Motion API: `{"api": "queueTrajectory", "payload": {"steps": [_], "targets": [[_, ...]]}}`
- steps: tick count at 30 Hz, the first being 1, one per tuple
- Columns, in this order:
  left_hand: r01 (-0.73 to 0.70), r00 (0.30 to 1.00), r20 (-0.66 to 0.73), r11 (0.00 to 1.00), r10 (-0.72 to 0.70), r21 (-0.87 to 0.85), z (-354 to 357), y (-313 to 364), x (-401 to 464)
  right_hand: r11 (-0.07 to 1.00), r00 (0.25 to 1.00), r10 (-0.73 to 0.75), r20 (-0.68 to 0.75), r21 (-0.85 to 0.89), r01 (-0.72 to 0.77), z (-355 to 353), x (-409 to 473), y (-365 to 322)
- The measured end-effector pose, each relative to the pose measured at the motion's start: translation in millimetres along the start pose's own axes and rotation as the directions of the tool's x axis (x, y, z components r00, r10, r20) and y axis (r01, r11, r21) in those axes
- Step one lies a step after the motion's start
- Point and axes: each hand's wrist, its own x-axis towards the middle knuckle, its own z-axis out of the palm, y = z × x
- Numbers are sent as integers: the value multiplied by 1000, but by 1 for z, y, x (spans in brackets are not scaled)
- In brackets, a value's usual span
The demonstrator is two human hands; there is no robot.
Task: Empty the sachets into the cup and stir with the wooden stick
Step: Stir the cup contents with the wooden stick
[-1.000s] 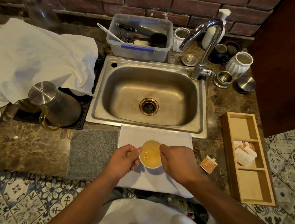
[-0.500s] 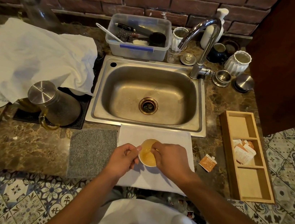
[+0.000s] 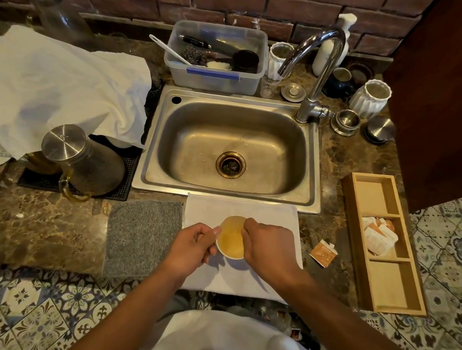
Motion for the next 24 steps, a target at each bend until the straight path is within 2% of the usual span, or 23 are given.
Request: {"api": "queueTrajectory", "payload": {"steps": [5,9,18,24], "targets": [[0,1000,2,1000,0,4,-1,-1,0,992,986,49,162,110,-68,11,7,-17],[-3,1000,8,1000,3,11,-3,-3,0,1000,993,3,121,-3,-3,3,2,-19],[0,1000,15,1000,-1,15,-2,-2,2,991,978,-45,203,-114,69,-26,-1,-2],[10,1000,19,1000,-10,5,-3,-1,1,996,991,-60,123,-60,68,-18,7,-5]]}}
